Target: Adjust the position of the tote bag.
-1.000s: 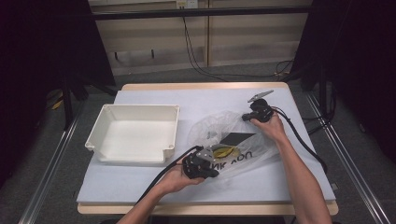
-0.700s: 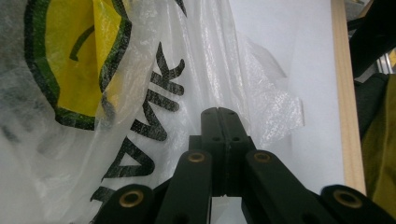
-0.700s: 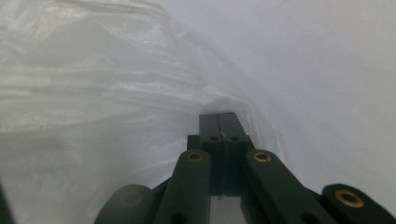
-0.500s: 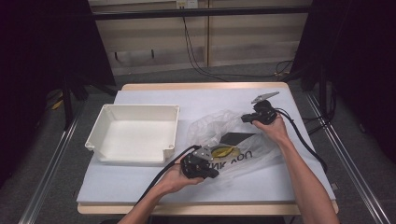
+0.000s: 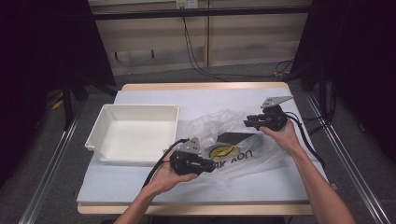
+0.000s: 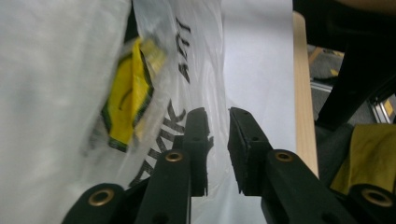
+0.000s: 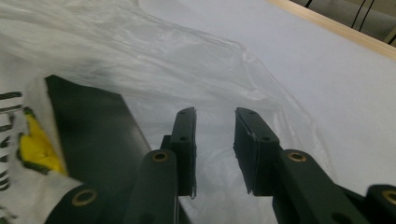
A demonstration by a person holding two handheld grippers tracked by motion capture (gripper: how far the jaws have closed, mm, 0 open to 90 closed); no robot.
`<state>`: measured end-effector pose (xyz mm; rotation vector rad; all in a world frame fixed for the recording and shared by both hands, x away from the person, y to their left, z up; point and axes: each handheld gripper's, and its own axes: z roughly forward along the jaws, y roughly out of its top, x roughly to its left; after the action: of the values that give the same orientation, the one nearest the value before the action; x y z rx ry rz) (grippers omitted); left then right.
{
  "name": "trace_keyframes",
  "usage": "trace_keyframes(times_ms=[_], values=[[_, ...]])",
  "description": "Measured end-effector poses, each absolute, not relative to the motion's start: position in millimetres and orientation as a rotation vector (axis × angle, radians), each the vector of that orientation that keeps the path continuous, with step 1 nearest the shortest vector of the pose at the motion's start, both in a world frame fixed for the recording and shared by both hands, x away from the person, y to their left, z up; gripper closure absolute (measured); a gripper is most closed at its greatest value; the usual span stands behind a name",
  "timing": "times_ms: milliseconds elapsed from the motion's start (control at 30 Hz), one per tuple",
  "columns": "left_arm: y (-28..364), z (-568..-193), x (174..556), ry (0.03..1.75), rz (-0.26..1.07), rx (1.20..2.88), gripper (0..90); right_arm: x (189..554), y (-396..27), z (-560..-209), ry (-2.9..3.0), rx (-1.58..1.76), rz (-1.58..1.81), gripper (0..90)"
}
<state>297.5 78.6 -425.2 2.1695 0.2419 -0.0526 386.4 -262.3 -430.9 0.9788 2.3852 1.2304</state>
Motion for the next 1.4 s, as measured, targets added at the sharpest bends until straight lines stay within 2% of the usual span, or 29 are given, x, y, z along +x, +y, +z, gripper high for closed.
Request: trace_keyframes(times_ms=[267,533,633,900,967,1167,1400], values=[[86,-385,294,0.192,-0.012,2.072,79.5,364,-263,-421,2.396,0.943,1.271,76.2],[75,-360,312,0.182,-0.015,1.991,83.1,352,-258,-421,2.422,0.908,1.289,81.3],[59,-350,328,0.191,-0.021,1.993,83.3,346,-256,-423,2.439,0.887,1.287,83.7],[11,-383,367,0.247,-0.042,2.184,84.2,338,-248,-432,2.461,0.868,1.267,86.2],[5,-395,371,0.262,-0.012,2.268,84.8,338,-246,-434,2.467,0.864,1.254,86.3],[11,-416,381,0.340,0.029,2.382,86.4,335,-245,-438,2.490,0.859,1.238,86.7],[27,-413,378,0.356,0.117,2.431,86.7,324,-259,-439,2.491,0.861,1.251,87.4]])
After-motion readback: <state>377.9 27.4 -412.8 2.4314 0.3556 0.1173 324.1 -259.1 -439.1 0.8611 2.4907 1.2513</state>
